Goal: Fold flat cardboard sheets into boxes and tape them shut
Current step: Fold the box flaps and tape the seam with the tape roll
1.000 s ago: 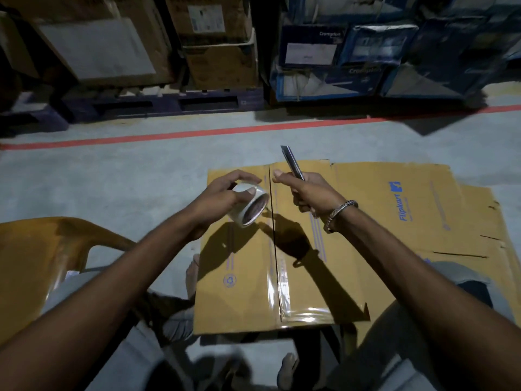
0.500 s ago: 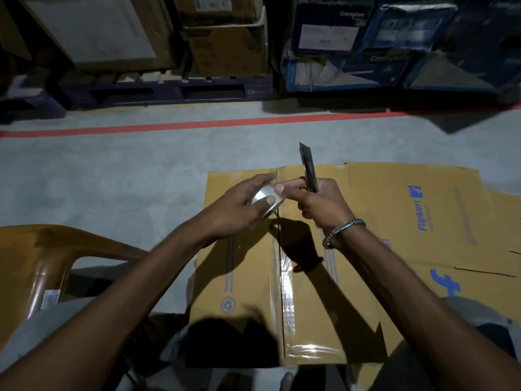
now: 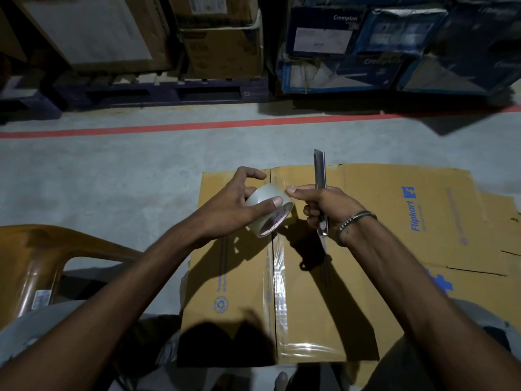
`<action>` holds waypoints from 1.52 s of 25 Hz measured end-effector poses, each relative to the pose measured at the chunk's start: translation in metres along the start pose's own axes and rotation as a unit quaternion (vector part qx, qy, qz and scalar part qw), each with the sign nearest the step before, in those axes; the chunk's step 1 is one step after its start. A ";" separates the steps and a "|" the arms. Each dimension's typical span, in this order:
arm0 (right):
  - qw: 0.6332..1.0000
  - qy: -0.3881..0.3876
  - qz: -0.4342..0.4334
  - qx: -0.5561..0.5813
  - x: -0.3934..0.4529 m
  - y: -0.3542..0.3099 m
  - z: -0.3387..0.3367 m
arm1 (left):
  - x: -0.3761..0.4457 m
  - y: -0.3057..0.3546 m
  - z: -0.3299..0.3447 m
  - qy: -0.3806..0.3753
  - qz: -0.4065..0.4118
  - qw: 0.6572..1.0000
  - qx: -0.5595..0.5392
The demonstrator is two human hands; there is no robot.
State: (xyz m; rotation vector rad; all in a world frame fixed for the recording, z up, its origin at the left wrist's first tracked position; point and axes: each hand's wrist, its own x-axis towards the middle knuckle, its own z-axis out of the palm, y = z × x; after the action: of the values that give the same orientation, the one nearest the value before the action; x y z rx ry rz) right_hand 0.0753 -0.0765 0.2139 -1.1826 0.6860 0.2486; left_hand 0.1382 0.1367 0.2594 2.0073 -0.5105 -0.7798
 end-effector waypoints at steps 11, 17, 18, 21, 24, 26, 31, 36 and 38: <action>0.997 -0.045 0.045 0.050 -0.004 -0.014 -0.014 | 0.000 0.007 -0.023 0.007 0.049 0.999 0.023; 0.997 -0.052 0.039 0.034 -0.002 -0.013 -0.017 | 0.003 0.005 -0.027 0.001 0.038 0.998 0.047; 0.998 -0.052 0.035 0.028 -0.001 -0.013 -0.017 | 0.003 0.005 -0.026 0.001 0.038 0.998 0.053; 0.998 -0.043 0.030 0.021 0.001 -0.012 -0.016 | 0.007 0.006 -0.026 0.018 0.051 0.993 0.102; 0.998 -0.038 0.028 0.031 0.001 -0.014 -0.017 | 0.010 0.004 -0.030 0.044 0.054 0.987 0.146; 0.999 -0.030 0.023 0.030 0.001 -0.017 -0.022 | 0.009 0.002 -0.034 0.063 0.048 0.984 0.160; 0.999 -0.023 0.018 0.041 -0.002 -0.022 -0.026 | 0.006 0.001 -0.045 0.049 0.040 0.995 0.082; 0.998 -0.006 0.021 0.063 -0.002 -0.030 -0.043 | 0.003 0.006 -0.052 0.069 0.041 0.992 0.099; 0.997 0.000 0.019 0.074 -0.001 -0.034 -0.047 | 0.006 0.023 -0.061 0.056 0.049 0.987 0.143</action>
State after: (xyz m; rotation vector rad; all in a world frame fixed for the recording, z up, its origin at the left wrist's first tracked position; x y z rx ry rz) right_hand 0.0754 -0.1323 0.2309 -1.0291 0.7155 0.2252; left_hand 0.1836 0.1575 0.3010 2.2551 -0.6798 -0.5546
